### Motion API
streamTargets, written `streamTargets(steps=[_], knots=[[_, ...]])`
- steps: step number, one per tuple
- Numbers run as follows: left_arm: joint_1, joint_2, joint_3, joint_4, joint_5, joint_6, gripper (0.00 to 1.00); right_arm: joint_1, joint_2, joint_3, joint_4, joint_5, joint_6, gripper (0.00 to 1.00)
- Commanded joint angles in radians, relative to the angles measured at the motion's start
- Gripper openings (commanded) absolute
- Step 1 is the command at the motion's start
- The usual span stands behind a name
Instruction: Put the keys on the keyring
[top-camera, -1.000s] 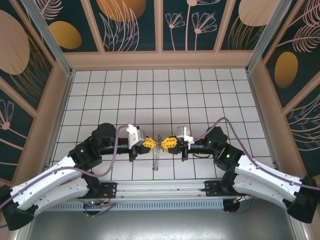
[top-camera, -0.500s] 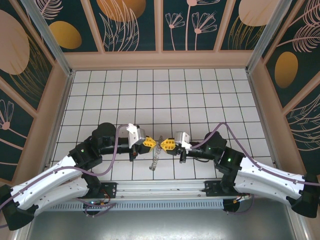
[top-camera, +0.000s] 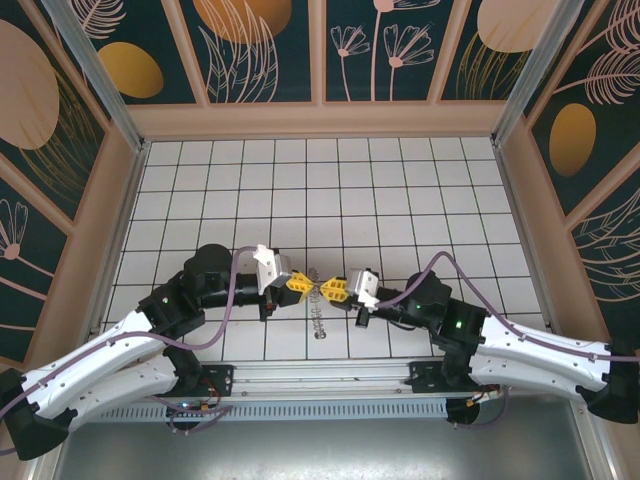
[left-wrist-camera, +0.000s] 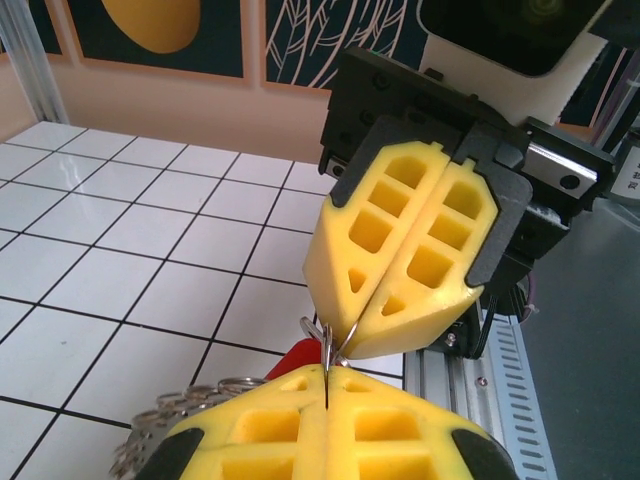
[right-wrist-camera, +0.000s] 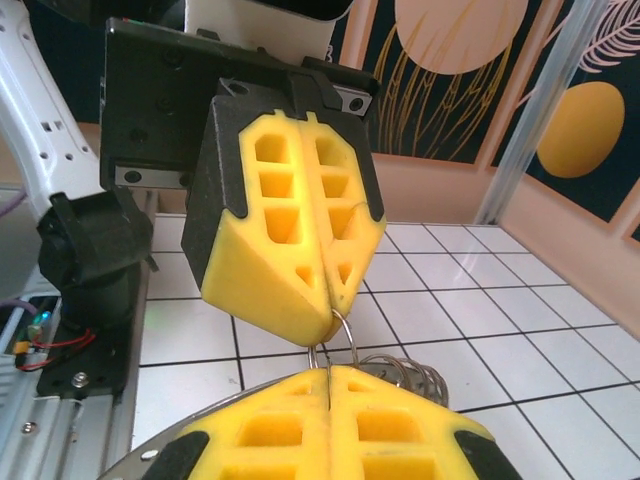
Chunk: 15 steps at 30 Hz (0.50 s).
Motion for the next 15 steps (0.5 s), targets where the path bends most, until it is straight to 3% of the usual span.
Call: streamTargets(steps=[1, 9, 15], knots=[[0.000, -0.003, 0.034, 0.064, 0.008, -0.018, 0.00, 0.043, -0.006, -0.002, 0.018, 0.090, -0.052, 0.05], [-0.001, -0.003, 0.031, 0.069, -0.015, -0.020, 0.00, 0.064, -0.012, -0.016, 0.016, 0.101, -0.050, 0.21], [0.000, -0.006, 0.028, 0.068, -0.021, -0.020, 0.00, 0.066, -0.030, -0.021, 0.012, 0.096, -0.039, 0.22]])
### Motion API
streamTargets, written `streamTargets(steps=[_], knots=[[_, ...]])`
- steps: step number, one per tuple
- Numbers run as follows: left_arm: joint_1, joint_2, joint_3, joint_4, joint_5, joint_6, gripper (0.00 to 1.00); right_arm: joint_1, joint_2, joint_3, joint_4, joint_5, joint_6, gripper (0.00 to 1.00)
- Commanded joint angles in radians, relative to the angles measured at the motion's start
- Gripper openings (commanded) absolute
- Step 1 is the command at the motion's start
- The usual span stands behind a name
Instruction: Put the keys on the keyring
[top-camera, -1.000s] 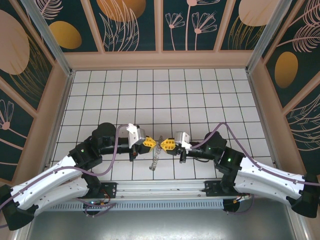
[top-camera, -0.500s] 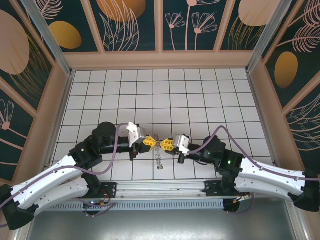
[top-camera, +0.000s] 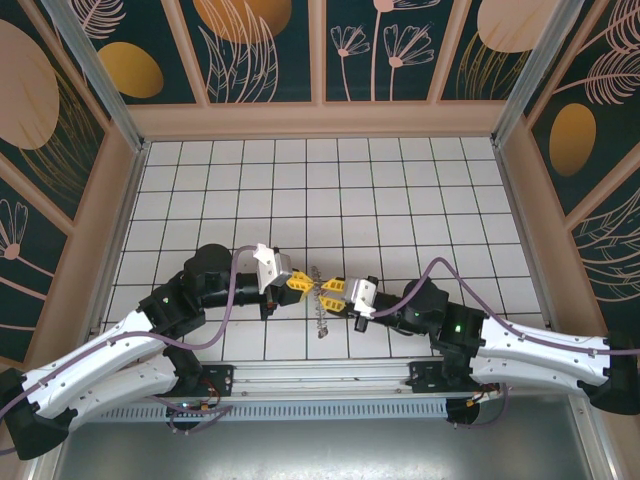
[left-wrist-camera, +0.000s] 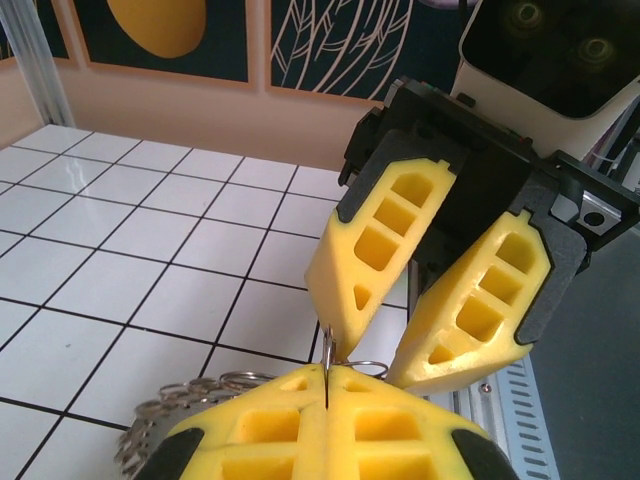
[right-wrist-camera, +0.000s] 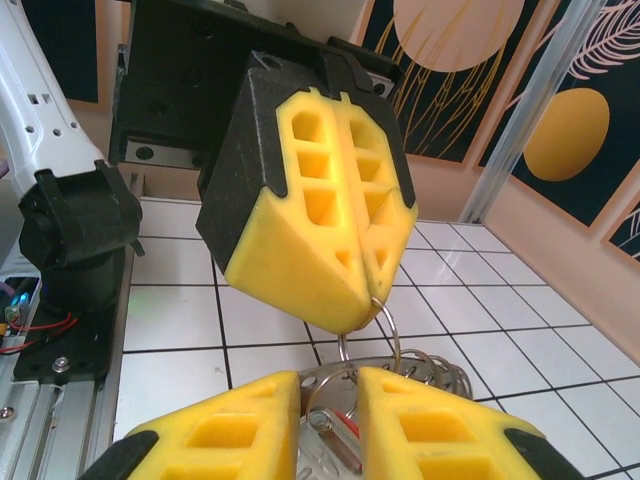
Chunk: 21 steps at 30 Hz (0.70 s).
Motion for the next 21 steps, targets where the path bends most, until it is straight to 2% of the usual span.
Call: streamTargets(steps=[1, 11, 16, 21], knots=[[-0.001, -0.008, 0.029, 0.057, -0.007, -0.013, 0.00, 0.009, -0.030, -0.011, 0.014, 0.015, 0.010, 0.22], [-0.001, -0.015, 0.025, 0.061, -0.007, -0.008, 0.00, 0.006, -0.139, -0.033, 0.019, 0.028, 0.080, 0.26], [0.001, -0.024, 0.021, 0.076, 0.013, -0.008, 0.00, -0.018, -0.139, -0.024, 0.018, 0.025, 0.121, 0.27], [-0.001, -0.045, 0.011, 0.101, 0.048, -0.008, 0.00, -0.084, -0.105, -0.009, 0.023, -0.066, 0.176, 0.28]])
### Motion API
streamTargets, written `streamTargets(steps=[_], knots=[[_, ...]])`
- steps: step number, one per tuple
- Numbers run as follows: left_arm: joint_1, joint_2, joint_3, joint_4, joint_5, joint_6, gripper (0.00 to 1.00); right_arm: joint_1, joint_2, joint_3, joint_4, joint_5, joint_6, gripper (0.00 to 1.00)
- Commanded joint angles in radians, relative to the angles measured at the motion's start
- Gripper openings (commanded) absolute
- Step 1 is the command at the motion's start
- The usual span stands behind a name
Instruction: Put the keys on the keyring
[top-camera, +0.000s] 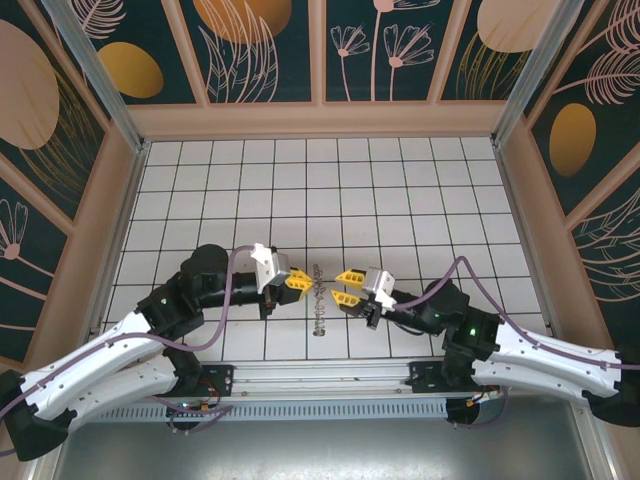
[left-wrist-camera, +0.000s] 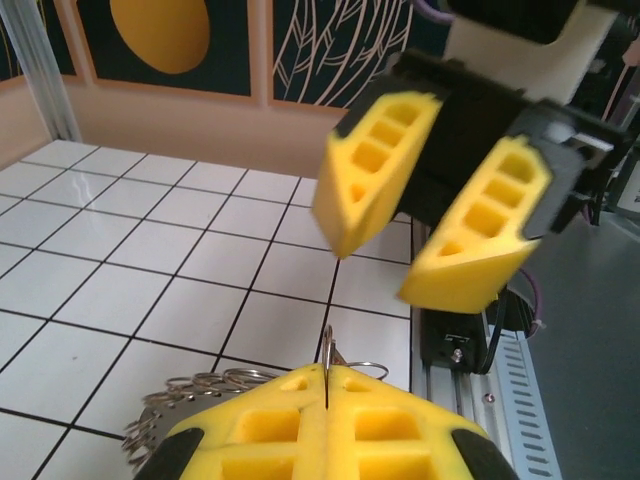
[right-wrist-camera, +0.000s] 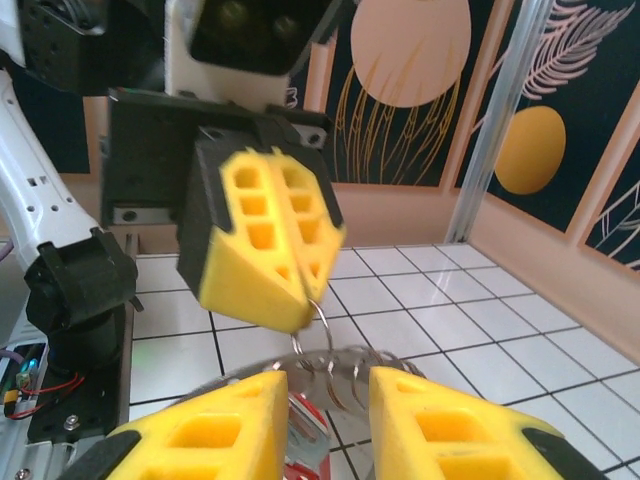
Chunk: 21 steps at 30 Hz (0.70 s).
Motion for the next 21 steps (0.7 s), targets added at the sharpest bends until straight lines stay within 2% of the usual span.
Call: streamTargets(steps=[1, 6, 10, 21], knots=[[-0.001, -0.030, 0.011, 0.084, 0.045, -0.008, 0.00, -0.040, 0.015, 0.013, 0.033, -0.066, 0.062, 0.28], [0.000, -0.035, 0.011, 0.076, 0.059, -0.007, 0.00, -0.100, 0.047, 0.027, 0.061, -0.181, 0.084, 0.29], [0.000, -0.035, 0.011, 0.079, 0.064, -0.007, 0.00, -0.107, 0.063, 0.023, 0.093, -0.278, 0.083, 0.29], [-0.001, -0.016, 0.013, 0.068, 0.076, 0.001, 0.00, -0.130, 0.081, 0.022, 0.136, -0.327, 0.103, 0.28]])
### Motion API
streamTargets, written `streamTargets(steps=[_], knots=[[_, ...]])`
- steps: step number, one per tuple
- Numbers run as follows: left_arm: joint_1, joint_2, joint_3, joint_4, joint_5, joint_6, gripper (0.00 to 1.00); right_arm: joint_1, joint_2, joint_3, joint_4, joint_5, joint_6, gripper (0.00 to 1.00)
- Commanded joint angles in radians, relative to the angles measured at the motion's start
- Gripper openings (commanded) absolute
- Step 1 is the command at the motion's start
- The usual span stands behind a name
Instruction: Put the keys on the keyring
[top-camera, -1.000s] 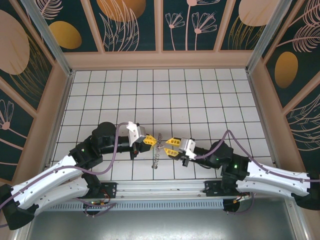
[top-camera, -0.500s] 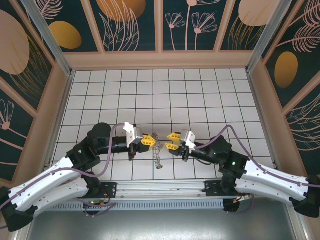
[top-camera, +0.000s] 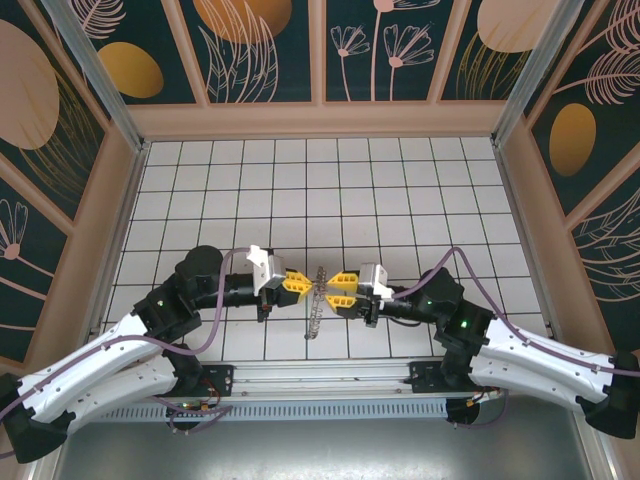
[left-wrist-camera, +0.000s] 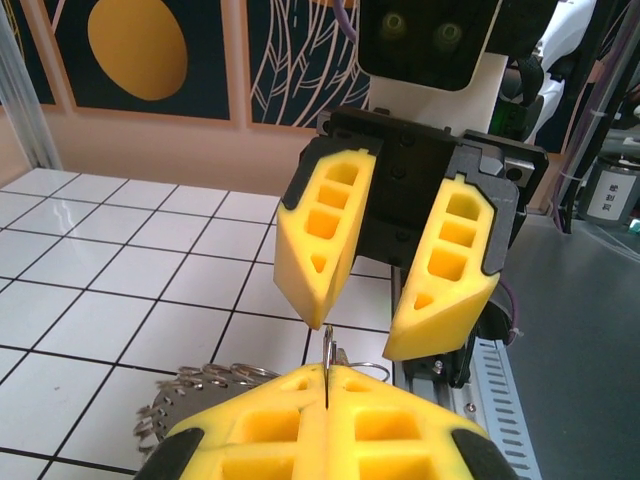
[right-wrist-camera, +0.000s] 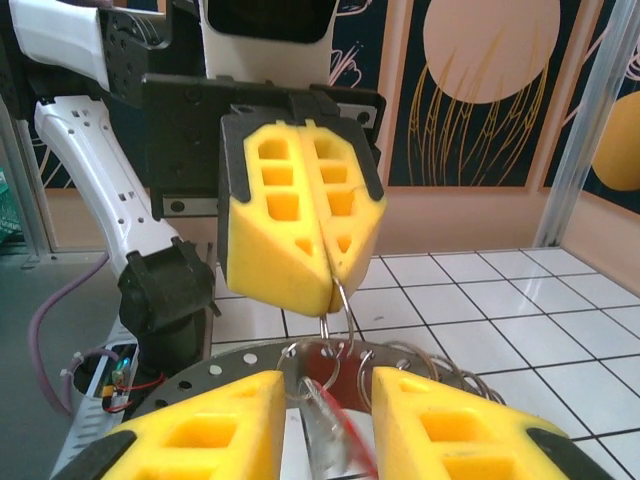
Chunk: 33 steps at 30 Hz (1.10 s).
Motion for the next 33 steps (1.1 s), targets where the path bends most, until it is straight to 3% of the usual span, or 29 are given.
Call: streamTargets(steps=[1, 26, 30, 33], knots=[[0.000, 0.000, 0.014, 0.050, 0.033, 0.001, 0.00, -0.017, 0.017, 0.023, 0.061, -0.037, 0.019, 0.28], [0.000, 0.022, 0.030, 0.041, 0.055, 0.008, 0.00, -0.043, 0.085, 0.039, 0.105, -0.090, 0.027, 0.21], [-0.001, 0.025, 0.029, 0.040, 0.055, 0.007, 0.00, -0.045, 0.085, 0.041, 0.104, -0.095, 0.025, 0.13], [-0.001, 0.029, 0.028, 0.037, 0.050, 0.006, 0.00, -0.046, 0.085, 0.043, 0.098, -0.095, 0.021, 0.01]])
